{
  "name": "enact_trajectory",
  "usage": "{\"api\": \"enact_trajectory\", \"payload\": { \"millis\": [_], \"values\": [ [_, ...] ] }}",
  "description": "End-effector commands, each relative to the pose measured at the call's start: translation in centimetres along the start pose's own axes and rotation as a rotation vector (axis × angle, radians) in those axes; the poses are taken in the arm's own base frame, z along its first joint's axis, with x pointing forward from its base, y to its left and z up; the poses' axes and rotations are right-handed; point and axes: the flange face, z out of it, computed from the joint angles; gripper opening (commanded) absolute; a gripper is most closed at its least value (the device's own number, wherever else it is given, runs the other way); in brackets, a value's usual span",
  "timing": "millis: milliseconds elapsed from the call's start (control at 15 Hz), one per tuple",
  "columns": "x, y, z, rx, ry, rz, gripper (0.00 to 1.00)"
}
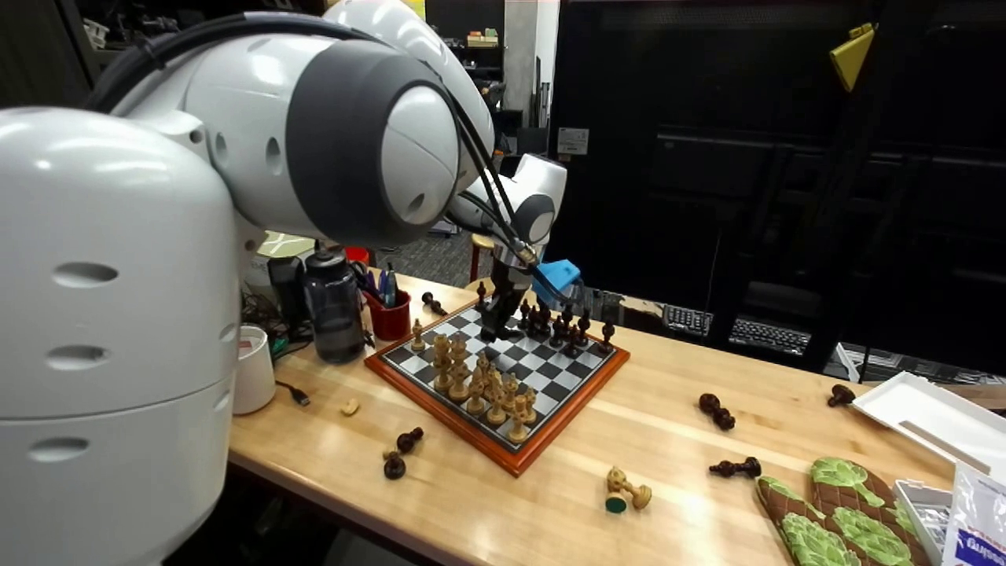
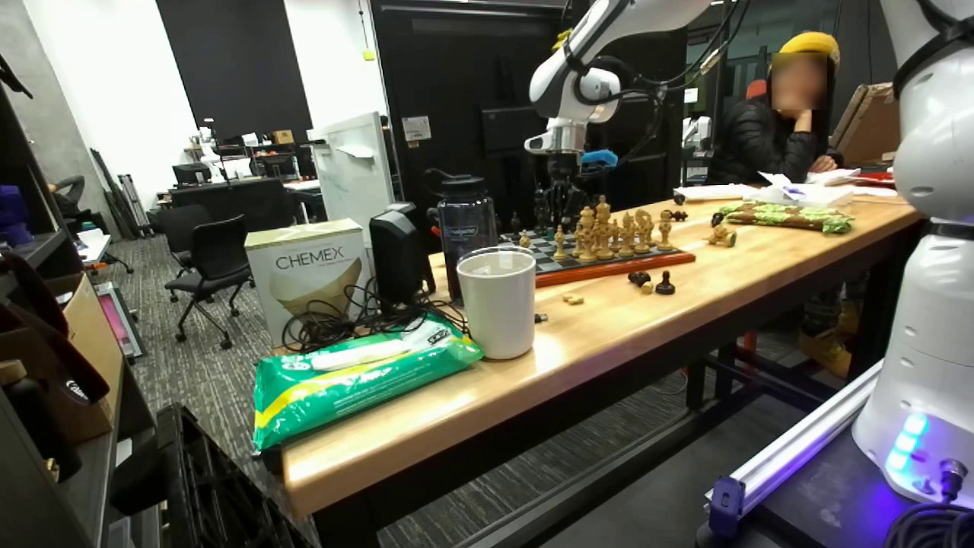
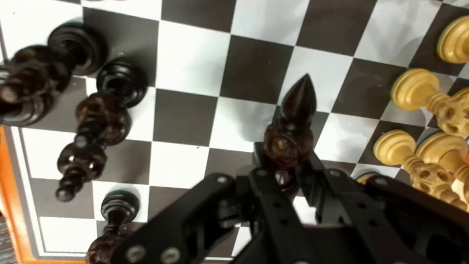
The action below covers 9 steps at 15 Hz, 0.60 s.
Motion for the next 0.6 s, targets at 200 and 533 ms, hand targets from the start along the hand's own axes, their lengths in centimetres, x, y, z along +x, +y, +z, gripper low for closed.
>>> {"api": "enact_trajectory", "payload": {
  "millis": [200, 533],
  "values": [
    [2.8, -1.2, -1.2, 0.046, -0.193, 0.075, 0.06],
    [5.2, -1.6, -0.3, 0.085, -0.365, 0.092, 0.06]
  ]
}}
